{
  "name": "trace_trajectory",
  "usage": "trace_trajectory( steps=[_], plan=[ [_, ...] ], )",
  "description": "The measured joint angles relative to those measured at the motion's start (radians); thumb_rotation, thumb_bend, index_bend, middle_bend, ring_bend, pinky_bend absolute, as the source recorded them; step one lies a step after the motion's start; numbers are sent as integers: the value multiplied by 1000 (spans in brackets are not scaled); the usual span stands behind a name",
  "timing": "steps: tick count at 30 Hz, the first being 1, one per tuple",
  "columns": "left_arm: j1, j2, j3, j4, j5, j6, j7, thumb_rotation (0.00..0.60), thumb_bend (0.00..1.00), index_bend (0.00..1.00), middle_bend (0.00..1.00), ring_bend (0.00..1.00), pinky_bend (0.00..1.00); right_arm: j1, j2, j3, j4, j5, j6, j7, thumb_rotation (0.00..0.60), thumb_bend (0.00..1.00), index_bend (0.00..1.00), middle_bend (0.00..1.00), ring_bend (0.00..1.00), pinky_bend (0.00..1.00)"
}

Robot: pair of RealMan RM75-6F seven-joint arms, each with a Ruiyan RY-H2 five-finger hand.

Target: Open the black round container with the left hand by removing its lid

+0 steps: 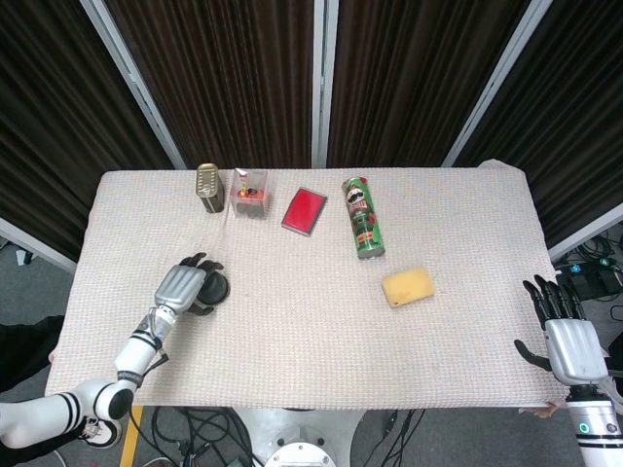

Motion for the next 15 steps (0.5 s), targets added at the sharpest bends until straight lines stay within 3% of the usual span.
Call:
trace_trajectory(
  steps=[15],
  plan=[
    [0,21,-10,-22,-23,-7,27,600,170,239,282,101,224,2,-3,1,2,11,-6,-7,600,126,0,0,0,0]
  ],
)
